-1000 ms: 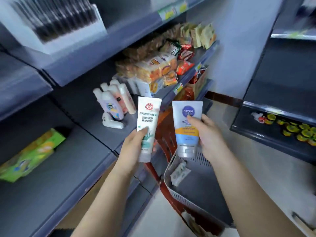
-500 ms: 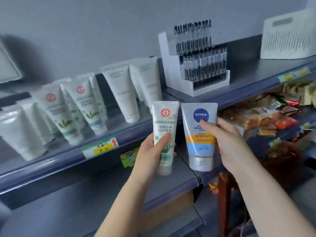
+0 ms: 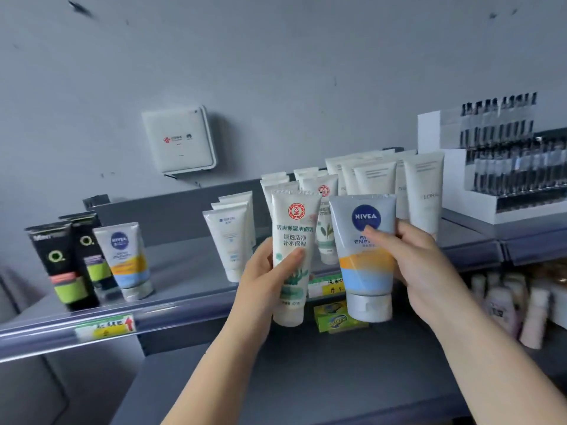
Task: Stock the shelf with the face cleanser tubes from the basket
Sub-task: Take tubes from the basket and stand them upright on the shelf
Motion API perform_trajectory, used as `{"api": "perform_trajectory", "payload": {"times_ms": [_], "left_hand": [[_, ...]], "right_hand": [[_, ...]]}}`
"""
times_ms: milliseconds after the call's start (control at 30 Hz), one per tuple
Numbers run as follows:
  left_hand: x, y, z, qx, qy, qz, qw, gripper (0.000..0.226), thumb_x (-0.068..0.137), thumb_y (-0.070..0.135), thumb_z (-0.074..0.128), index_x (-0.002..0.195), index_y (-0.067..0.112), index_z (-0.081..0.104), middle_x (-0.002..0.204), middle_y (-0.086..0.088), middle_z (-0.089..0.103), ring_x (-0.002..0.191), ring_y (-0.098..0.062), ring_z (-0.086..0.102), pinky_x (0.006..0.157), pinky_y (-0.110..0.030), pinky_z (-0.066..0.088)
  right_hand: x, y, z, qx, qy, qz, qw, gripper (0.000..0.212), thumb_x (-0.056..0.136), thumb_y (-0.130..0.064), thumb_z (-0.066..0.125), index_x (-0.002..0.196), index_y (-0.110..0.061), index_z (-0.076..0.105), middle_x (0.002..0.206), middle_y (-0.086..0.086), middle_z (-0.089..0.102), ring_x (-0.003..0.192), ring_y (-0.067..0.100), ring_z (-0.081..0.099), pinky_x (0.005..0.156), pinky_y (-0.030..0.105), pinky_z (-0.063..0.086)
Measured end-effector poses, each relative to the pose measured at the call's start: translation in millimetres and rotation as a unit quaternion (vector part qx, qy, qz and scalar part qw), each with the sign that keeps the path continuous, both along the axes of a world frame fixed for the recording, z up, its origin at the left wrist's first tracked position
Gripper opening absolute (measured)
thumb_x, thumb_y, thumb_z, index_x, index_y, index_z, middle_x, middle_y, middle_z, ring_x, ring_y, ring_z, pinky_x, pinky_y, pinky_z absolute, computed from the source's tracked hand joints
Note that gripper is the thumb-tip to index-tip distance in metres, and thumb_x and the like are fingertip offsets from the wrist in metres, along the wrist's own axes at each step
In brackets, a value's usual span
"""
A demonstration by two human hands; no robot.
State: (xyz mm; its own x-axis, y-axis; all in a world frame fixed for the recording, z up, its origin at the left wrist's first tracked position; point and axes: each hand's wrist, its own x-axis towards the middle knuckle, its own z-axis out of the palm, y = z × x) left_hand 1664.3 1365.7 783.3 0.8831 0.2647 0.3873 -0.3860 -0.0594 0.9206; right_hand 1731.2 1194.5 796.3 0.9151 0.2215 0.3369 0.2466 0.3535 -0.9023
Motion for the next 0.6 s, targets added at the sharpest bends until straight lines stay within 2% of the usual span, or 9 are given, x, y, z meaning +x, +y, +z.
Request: {"api": "perform_trajectory", "payload": {"times_ms": [133,267,333,467,600], "left_hand": [[-16,35,12,0.002,-0.016,0.019,1.000,0.021,0.088,0.011,0.057,0.105,0.022,0.063,0.089,0.000,0.073,0.078,-0.019,0.068,0.065,-0.028,0.054],[-25,59,17,0.007,-0.015,0.021,1.000,0.028,0.081,0.017,0.065,0.108,0.020,0.063,0.093,-0.002,0.073,0.084,-0.024,0.068,0.070,-0.030,0.055],[-25,66,19,0.013,-0.012,0.022,1.000,0.035,0.075,0.022,0.063,0.110,0.020,0.062,0.098,-0.005,0.073,0.088,-0.025,0.069,0.070,-0.030,0.053],[-22,74,26,0.030,-0.015,0.021,0.999,0.035,0.075,0.020,0.063,0.110,0.019,0.062,0.099,-0.006,0.073,0.086,-0.021,0.069,0.067,-0.029,0.053],[-14,76,36,0.036,-0.021,0.021,0.999,0.029,0.085,0.007,0.062,0.112,0.017,0.061,0.097,-0.003,0.073,0.084,-0.018,0.070,0.065,-0.026,0.054]], "right_hand": [[-12,33,5,-0.017,-0.024,0.027,0.999,0.010,0.084,-0.014,0.062,0.084,-0.022,0.067,0.073,-0.009,0.074,0.065,0.002,0.068,0.057,0.018,0.049],[-17,52,9,-0.026,-0.041,0.026,0.998,0.010,0.084,-0.014,0.062,0.084,-0.022,0.068,0.076,-0.008,0.075,0.068,0.004,0.069,0.067,0.027,0.049],[-17,56,11,-0.030,-0.043,0.025,0.998,0.010,0.084,-0.014,0.063,0.083,-0.022,0.069,0.077,-0.007,0.075,0.068,0.004,0.069,0.068,0.028,0.049],[-12,58,18,-0.039,-0.058,0.013,0.997,0.009,0.084,-0.015,0.063,0.082,-0.022,0.068,0.072,-0.009,0.073,0.063,0.001,0.067,0.060,0.021,0.048],[-4,57,25,-0.038,-0.075,0.020,0.996,0.010,0.084,-0.014,0.062,0.083,-0.022,0.067,0.070,-0.011,0.073,0.062,-0.001,0.067,0.051,0.011,0.048]]}}
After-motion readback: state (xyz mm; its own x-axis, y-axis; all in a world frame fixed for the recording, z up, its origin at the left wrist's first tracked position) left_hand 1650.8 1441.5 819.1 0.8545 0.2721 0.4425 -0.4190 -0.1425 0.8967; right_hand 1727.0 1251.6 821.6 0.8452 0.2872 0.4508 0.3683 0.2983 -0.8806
